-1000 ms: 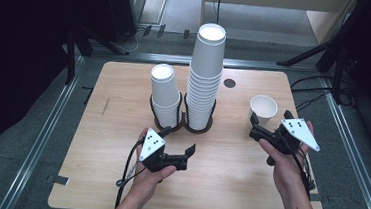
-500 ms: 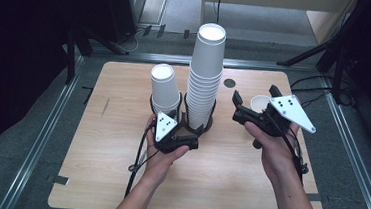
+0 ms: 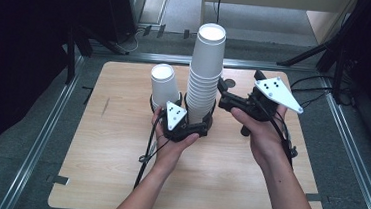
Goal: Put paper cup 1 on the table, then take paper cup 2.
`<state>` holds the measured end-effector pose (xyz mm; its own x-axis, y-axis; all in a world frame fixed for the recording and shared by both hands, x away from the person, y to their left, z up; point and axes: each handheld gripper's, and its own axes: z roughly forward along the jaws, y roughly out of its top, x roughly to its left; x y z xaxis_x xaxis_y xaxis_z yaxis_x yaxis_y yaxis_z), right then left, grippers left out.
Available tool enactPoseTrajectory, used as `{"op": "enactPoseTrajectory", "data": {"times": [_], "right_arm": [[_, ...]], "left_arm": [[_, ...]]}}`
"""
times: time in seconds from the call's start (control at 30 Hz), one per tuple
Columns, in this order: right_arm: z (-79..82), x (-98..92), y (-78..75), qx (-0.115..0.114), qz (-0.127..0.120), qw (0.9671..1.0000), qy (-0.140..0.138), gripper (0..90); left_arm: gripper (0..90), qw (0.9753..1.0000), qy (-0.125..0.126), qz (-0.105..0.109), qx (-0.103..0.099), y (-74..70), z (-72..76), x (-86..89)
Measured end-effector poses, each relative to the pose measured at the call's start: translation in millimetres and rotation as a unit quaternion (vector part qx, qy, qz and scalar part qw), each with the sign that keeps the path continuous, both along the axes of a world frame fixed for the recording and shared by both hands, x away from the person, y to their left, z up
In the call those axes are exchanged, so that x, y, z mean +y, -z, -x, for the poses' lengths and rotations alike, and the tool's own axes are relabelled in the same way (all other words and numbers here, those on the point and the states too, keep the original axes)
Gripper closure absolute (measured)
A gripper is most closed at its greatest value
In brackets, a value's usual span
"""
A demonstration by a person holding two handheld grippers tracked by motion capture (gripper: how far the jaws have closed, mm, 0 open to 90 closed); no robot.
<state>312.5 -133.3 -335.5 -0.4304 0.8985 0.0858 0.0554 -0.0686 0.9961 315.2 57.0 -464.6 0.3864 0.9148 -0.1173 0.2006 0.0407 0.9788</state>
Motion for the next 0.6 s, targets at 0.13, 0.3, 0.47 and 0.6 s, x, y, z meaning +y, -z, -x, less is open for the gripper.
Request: {"op": "enactPoseTrajectory", "data": {"times": [0.13,0.3,0.47,0.6], "right_arm": [[-5.3,11.9,-2.6,0.001,0.009,0.9999,-0.009,0.0],[-23.5,23.2,-5.6,0.011,0.017,0.9993,-0.03,0.0],[-35.2,27.8,-5.1,0.026,0.014,0.9985,-0.046,0.0],[-44.2,34.1,-4.3,0.029,0.02,0.9977,-0.058,0.0]], "left_arm": [[0.0,0.9998,-0.019,-0.001,-0.003,-2.8,-8.4,-5.9],[0.0,0.9991,-0.04,0.002,-0.009,-6.3,-19.4,-14.1],[0.0,0.9988,-0.049,0.002,-0.004,-7.8,-25.4,-16.6],[0.0,0.9987,-0.051,0.001,-0.005,-8.8,-28.9,-20.1]]}}
